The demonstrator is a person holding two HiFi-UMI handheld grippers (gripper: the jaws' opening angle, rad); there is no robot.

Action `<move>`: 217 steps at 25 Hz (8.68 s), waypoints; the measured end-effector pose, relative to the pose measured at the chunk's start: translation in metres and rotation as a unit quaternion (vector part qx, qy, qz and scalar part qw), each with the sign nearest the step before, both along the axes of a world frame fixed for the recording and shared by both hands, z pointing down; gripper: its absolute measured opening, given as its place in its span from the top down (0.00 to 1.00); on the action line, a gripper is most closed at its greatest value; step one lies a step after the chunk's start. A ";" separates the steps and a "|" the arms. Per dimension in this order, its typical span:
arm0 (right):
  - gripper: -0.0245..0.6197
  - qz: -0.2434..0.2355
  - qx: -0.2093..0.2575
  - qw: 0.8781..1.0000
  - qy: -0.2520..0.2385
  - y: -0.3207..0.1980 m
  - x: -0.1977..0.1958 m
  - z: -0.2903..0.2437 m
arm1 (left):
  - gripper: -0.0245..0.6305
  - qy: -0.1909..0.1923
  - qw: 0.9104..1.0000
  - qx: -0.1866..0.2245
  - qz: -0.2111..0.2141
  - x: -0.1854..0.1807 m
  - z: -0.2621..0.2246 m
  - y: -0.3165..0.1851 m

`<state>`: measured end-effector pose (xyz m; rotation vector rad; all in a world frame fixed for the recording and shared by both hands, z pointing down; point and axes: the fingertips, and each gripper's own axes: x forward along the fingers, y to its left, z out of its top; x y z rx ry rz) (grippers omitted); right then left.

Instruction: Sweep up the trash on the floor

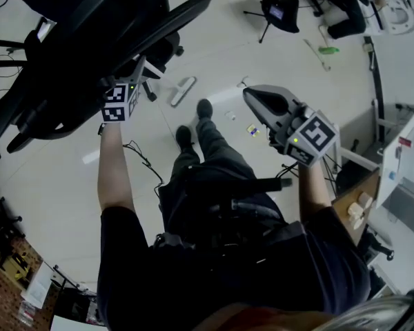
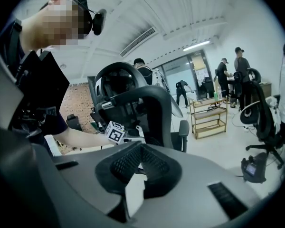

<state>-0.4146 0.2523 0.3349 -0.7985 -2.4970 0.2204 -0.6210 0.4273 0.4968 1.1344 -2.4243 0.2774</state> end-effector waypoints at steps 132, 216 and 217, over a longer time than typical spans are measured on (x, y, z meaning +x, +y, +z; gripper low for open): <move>0.80 0.024 0.155 0.986 0.063 -0.298 0.081 0.254 | 0.75 0.165 0.892 0.190 0.374 0.314 -0.022 -0.492; 0.81 0.266 0.202 0.942 0.041 -0.340 0.147 0.146 | 0.75 0.152 0.791 0.209 0.555 0.378 -0.135 -0.522; 0.81 0.277 0.205 0.938 0.039 -0.344 0.143 0.137 | 0.75 0.150 0.784 0.214 0.563 0.375 -0.144 -0.524</move>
